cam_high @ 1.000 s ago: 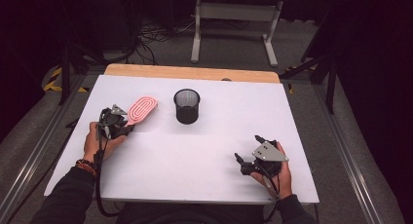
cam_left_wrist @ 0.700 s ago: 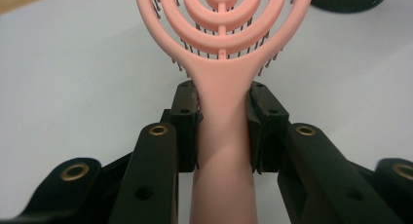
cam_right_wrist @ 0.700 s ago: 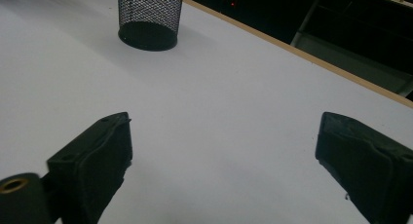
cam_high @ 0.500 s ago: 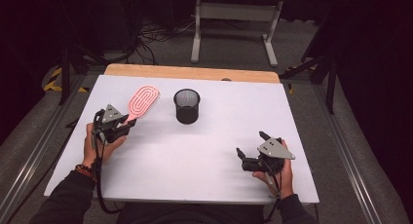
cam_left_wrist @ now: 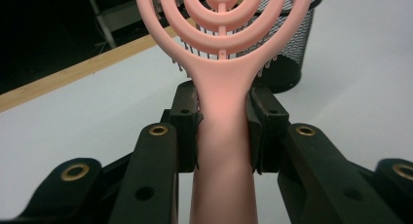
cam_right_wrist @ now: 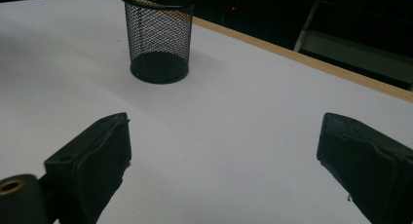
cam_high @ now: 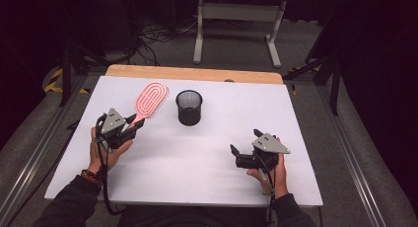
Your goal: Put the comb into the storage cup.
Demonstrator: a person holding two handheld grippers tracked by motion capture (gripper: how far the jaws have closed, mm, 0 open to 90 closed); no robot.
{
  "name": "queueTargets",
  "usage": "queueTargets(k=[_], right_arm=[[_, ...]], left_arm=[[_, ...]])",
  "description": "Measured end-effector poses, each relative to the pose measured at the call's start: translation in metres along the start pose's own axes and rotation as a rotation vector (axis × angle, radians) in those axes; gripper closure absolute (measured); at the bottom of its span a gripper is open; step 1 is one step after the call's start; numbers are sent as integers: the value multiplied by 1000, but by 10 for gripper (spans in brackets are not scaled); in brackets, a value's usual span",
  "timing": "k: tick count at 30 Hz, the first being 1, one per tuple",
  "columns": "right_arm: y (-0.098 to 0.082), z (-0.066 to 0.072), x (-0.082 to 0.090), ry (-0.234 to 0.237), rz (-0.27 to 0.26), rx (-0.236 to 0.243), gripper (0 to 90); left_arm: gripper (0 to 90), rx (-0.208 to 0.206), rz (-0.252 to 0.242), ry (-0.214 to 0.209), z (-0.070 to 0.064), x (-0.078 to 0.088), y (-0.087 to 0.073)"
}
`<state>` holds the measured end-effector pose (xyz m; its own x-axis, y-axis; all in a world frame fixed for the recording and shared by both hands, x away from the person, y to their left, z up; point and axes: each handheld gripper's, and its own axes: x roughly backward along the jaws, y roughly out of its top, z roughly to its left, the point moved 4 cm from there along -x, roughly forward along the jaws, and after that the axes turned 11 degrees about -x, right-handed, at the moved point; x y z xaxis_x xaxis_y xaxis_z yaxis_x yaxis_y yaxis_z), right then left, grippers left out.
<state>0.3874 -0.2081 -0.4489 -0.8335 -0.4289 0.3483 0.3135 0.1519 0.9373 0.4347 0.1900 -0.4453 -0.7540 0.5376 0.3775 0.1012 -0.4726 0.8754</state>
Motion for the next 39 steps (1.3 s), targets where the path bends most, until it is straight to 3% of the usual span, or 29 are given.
queueTargets(k=[6, 15, 17, 18, 27, 39], right_arm=[[13, 6, -5, 3, -37, -7, 59], [28, 22, -16, 83, -62, -47, 62], [29, 23, -17, 91, -60, -57, 64], [32, 26, -21, 122, -59, -65, 70], [44, 38, -30, 223, -79, -113, 67], [51, 50, -36, 281, -76, -136, 61]], left_arm=[[690, -27, -48, -24, -11, -1, 10], [690, -68, -113, -49, -30, -6, 23], [690, -72, -116, -52, -32, -7, 24], [690, -76, -118, -56, -35, -9, 25], [690, -138, -123, -104, -58, -22, 31], [690, -181, -131, -155, -85, -37, 37]])
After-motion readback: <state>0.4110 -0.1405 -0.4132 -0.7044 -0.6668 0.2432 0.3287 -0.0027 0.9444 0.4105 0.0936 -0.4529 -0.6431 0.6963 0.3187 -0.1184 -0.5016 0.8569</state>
